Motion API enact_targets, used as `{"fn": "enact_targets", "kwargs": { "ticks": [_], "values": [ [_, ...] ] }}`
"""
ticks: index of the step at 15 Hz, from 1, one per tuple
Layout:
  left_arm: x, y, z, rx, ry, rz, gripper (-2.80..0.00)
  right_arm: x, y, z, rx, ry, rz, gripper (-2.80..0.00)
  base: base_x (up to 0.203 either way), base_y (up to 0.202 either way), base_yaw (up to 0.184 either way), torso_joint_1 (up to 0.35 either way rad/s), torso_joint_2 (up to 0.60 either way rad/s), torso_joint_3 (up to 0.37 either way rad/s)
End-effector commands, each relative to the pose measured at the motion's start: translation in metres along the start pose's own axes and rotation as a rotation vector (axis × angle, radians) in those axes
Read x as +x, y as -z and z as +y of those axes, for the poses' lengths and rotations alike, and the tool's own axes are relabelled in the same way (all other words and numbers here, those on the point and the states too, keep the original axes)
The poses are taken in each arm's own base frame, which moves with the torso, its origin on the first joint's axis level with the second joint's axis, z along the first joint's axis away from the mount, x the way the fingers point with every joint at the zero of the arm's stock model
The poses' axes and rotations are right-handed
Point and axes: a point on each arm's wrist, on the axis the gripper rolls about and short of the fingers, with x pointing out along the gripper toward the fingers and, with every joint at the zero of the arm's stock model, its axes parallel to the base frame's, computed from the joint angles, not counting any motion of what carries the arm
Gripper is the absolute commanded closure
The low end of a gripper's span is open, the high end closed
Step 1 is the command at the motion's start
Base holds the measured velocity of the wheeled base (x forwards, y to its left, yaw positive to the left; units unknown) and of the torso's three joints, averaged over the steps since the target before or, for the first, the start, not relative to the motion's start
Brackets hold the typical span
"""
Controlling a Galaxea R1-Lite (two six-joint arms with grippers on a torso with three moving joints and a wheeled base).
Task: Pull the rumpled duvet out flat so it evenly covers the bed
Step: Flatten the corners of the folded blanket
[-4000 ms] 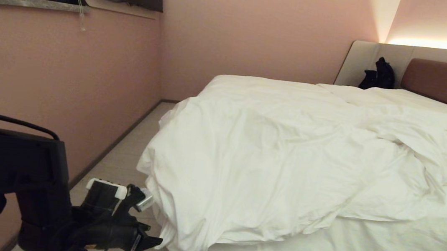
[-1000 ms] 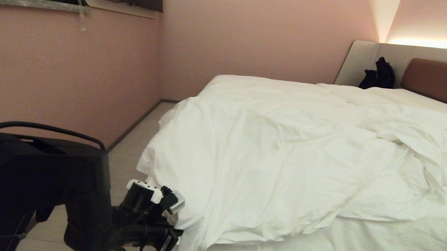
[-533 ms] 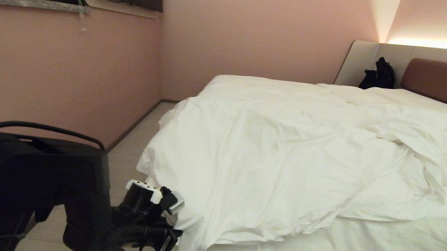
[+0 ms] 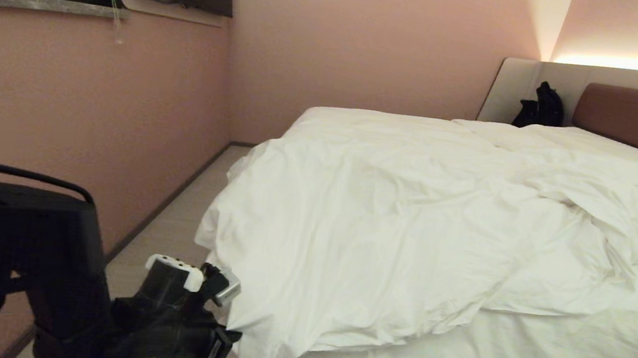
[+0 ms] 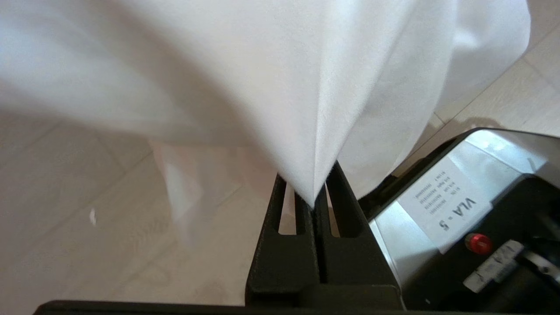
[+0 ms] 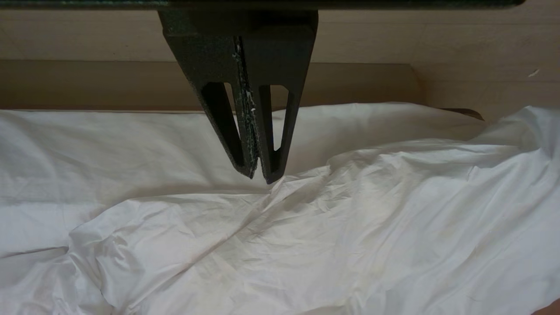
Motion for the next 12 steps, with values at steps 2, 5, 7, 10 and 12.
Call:
{"fn": "enact_targets", "kwargs": {
  "ticks": [2, 5, 7, 10, 12],
  "values": [
    [-0.048, -0.004, 0.007, -0.064, -0.081, -0.079, 0.0, 0.0, 0.0, 0.0, -0.001, -0.001, 0.002, 0.0, 0.0, 0.0, 0.0, 0.0, 0.0, 0.0],
    [-0.074, 0.009, 0.016, -0.134, -0.15, -0.082, 0.0, 0.0, 0.0, 0.0, 0.0, -0.001, 0.001, 0.0, 0.0, 0.0, 0.0, 0.0, 0.0, 0.0],
    [-0.088, 0.017, 0.023, -0.172, -0.196, -0.088, 0.0, 0.0, 0.0, 0.0, 0.0, -0.001, 0.001, 0.0, 0.0, 0.0, 0.0, 0.0, 0.0, 0.0],
    [-0.106, 0.028, 0.035, -0.239, -0.272, -0.097, 0.0, 0.0, 0.0, 0.0, 0.0, -0.001, 0.002, 0.0, 0.0, 0.0, 0.0, 0.0, 0.0, 0.0],
    [-0.118, 0.037, 0.042, -0.284, -0.324, -0.097, 0.0, 0.0, 0.0, 0.0, 0.0, -0.001, 0.003, 0.0, 0.0, 0.0, 0.0, 0.0, 0.0, 0.0]
  ]
}}
